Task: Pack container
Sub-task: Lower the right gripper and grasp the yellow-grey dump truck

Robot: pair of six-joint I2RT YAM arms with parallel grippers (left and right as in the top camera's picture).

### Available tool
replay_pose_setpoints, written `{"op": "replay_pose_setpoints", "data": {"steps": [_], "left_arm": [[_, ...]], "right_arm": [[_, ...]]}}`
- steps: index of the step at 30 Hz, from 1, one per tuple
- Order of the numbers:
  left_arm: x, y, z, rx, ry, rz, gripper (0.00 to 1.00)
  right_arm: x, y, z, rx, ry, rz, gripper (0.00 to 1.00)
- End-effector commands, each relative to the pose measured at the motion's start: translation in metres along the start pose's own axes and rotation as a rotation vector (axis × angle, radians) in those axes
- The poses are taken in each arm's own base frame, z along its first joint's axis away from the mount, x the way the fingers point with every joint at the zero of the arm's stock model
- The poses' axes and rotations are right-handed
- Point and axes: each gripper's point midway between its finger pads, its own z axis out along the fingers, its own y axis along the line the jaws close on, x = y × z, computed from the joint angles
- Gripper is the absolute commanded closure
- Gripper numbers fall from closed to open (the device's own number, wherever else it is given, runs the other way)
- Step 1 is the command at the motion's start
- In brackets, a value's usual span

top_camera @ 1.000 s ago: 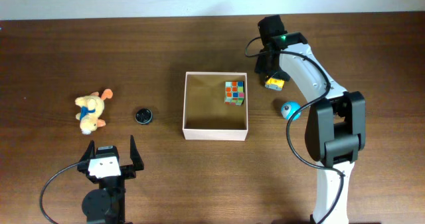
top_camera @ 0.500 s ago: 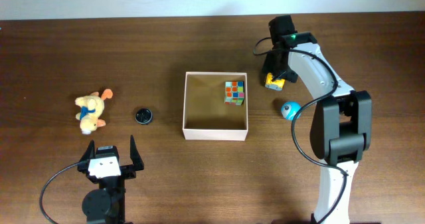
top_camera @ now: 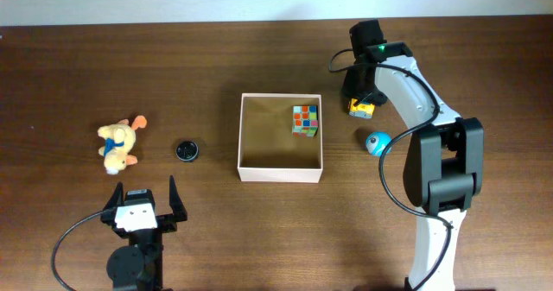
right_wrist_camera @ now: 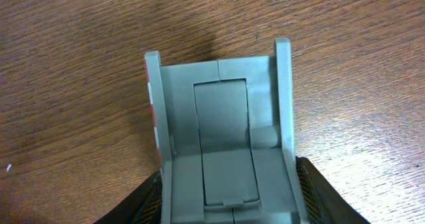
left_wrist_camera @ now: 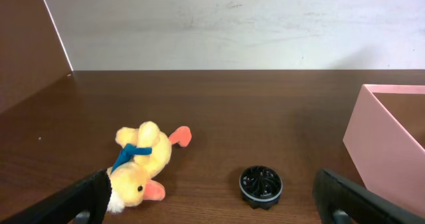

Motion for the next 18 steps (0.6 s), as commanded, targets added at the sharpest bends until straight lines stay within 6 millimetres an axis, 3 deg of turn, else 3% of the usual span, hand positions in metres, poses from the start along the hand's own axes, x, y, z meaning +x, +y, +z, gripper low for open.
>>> {"op": "replay_pose_setpoints", "data": {"steps": [1, 18], "left_arm": [[-0.0001, -0.0007, -0.0001, 0.006, -0.007, 0.015, 0.01], [-0.0001, -0.0007, -0.0001, 0.006, -0.007, 0.015, 0.01]], "right_arm": [[0.0007, -0.0029, 0.0024, 0.005, 0.004, -0.003, 0.56], [-0.0029, -0.0019, -0.0008, 0.001, -0.007, -0.035, 0.59]]}}
